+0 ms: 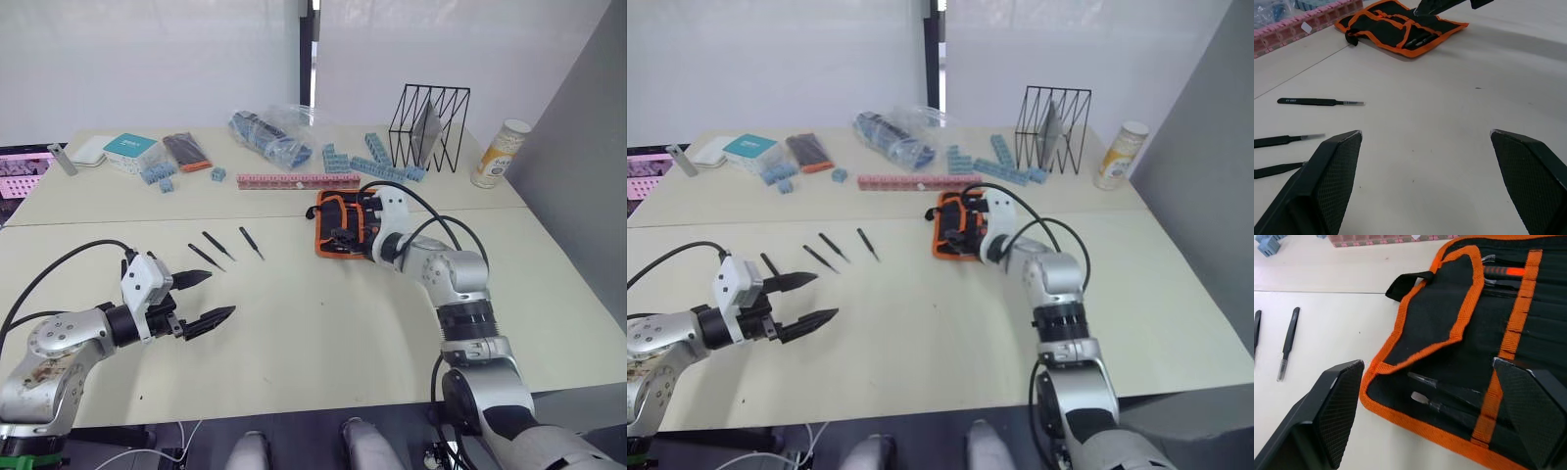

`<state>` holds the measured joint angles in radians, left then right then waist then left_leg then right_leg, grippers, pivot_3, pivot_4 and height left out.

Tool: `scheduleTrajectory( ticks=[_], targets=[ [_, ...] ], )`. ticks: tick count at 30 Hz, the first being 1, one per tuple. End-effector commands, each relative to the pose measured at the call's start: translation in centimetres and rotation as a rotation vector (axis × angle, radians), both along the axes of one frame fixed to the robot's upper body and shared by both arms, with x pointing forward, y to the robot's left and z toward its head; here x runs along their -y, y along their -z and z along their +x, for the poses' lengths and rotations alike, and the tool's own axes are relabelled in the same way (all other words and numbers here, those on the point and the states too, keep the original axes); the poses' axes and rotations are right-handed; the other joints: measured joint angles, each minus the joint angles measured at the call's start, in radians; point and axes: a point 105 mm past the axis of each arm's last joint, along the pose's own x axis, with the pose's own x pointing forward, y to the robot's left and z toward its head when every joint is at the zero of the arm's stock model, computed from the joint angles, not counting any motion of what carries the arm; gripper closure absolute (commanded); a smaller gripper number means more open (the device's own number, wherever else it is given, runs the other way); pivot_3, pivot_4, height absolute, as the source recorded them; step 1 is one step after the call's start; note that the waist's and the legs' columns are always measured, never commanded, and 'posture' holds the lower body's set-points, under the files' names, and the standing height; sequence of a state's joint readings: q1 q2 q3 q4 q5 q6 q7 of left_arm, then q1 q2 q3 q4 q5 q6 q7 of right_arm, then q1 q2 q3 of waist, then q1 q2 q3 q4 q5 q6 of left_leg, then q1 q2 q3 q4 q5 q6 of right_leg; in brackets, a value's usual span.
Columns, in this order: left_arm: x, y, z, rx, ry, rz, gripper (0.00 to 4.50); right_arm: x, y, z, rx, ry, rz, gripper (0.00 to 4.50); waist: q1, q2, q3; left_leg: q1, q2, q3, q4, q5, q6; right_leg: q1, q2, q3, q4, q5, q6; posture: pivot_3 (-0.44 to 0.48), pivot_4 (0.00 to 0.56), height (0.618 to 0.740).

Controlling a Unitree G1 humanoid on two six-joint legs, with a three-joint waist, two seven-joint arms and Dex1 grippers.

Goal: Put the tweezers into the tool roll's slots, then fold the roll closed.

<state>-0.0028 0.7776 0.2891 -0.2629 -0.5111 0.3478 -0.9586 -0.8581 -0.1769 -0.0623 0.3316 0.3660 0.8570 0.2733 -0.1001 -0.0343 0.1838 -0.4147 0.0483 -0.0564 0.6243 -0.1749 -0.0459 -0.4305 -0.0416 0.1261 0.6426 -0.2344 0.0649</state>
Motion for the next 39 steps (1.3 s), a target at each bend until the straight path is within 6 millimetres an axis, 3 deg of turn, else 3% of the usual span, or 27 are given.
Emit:
scheduleTrajectory(
  ticks=[1, 9, 12, 22, 23, 32, 39],
  targets=[
    [-0.1, -1.4, -0.3, 0.073, -0.021, 0.008, 0.04, -0.5, -1.4, 0.7, 0.041, -0.016, 0.055, 0.00, 0.000, 0.000, 0.000, 0.000, 0.000, 0.000, 0.000, 0.000, 0.000, 0.000, 0.000, 0.000, 0.000, 0.000, 0.000, 0.000, 0.150, 0.737],
    [-0.3, -1.0, -1.0, 0.076, -0.060, 0.011, 0.04, -1.7, -0.1, 2.0, 0.033, -0.011, 0.036, 0.00, -0.001, 0.000, 0.000, 0.000, 0.000, 0.000, 0.000, 0.000, 0.000, 0.000, 0.000, 0.000, 0.000, 0.000, 0.000, 0.000, 0.150, 0.737],
    [-0.7, -0.9, -1.3, 0.071, -0.072, 0.018, 0.00, -1.6, -0.2, 2.4, 0.041, 0.005, 0.060, 0.85, -0.003, 0.000, 0.000, 0.000, 0.000, 0.000, 0.000, 0.000, 0.000, 0.000, 0.000, 0.000, 0.000, 0.000, 0.000, 0.000, 0.150, 0.737],
    [-0.7, -0.7, -1.7, 0.060, -0.062, 0.003, 0.00, -1.3, 1.1, 2.8, 0.040, 0.040, 0.053, 4.29, -0.007, 0.000, 0.000, 0.000, 0.000, 0.000, 0.000, 0.000, 0.000, 0.000, 0.000, 0.000, 0.000, 0.000, 0.000, 0.000, 0.150, 0.737],
    [-0.6, -0.6, -1.7, 0.058, -0.056, 0.000, 0.00, -1.3, 1.2, 2.8, 0.038, 0.038, 0.050, 4.44, -0.008, 0.000, 0.000, 0.000, 0.000, 0.000, 0.000, 0.000, 0.000, 0.000, 0.000, 0.000, 0.000, 0.000, 0.000, 0.000, 0.150, 0.737],
    [-0.6, -0.6, -1.0, 0.050, -0.022, 0.006, 0.00, -0.2, 1.3, 1.3, -0.011, -0.016, 0.095, 4.44, -0.010, 0.000, 0.000, 0.000, 0.000, 0.000, 0.000, 0.000, 0.000, 0.000, 0.000, 0.000, 0.000, 0.000, 0.000, 0.000, 0.150, 0.737],
    [1.4, -0.2, -0.8, 0.020, 0.082, -0.030, 0.00, 0.2, 2.2, -4.3, -0.122, -0.195, 0.058, 4.44, -0.001, 0.000, 0.000, -0.001, 0.000, -0.001, -0.001, 0.000, 0.000, -0.001, 0.000, 0.000, 0.000, 0.000, 0.000, 0.000, 0.150, 0.737]
  ],
)
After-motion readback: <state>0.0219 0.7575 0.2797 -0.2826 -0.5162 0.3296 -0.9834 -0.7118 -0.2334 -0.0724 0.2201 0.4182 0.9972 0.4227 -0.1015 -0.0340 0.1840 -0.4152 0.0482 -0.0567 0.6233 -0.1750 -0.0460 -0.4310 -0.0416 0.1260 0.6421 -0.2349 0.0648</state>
